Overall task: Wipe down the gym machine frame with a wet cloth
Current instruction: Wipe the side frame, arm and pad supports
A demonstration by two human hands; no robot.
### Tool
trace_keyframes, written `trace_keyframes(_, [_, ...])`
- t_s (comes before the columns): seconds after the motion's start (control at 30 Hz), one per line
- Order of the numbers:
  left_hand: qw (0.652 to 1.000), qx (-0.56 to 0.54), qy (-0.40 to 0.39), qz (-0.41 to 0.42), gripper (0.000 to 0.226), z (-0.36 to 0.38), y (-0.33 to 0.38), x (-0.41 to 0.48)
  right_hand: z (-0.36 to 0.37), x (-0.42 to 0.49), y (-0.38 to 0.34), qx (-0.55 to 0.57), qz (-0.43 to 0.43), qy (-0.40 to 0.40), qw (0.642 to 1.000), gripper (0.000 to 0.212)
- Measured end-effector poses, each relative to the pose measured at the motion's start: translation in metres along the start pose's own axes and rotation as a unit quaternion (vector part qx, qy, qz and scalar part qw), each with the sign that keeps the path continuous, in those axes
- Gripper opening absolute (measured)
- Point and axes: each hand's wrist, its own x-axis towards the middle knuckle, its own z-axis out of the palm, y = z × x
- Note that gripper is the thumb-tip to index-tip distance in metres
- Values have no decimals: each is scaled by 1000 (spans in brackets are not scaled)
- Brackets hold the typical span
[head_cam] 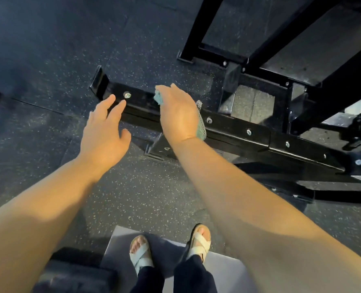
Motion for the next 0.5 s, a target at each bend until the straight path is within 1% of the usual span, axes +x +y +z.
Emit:
trace_keyframes(0.03, [1000,9,-7,0,61,-1,0,1,-5,-3,11,-6,-30,-21,999,33])
trace_keyframes(0.07, [1000,14,-11,-2,61,-2,0,2,-11,-8,26,-6,-42,-37,998,31])
trace_keyframes(0.13, [1000,13,-17,1,61,-4,0,2,-27,-26,56,4,-2,-41,999,36])
trace_keyframes(0.2, [999,-8,-30,20,60,-4,-2,1,-37,-46,67,0,44,5,999,41])
trace_keyframes(0.27, [997,-68,-33,30,58,-6,-10,0,-28,-47,55,-3,94,42,995,39])
trace_keyframes(0.33, [991,-130,4,37,51,-6,-14,-4,-15,-33,27,10,141,56,988,33])
trace_keyframes(0.4, [977,-197,73,21,47,-3,-19,-4,-1,-9,-3,3,125,30,992,29])
trace_keyframes(0.47, [946,-300,114,-51,48,-2,-24,2,17,13,-41,20,66,3,998,29])
trace_keyframes(0.5, [926,-350,109,-91,50,-1,-25,7,29,21,-59,31,31,1,999,30])
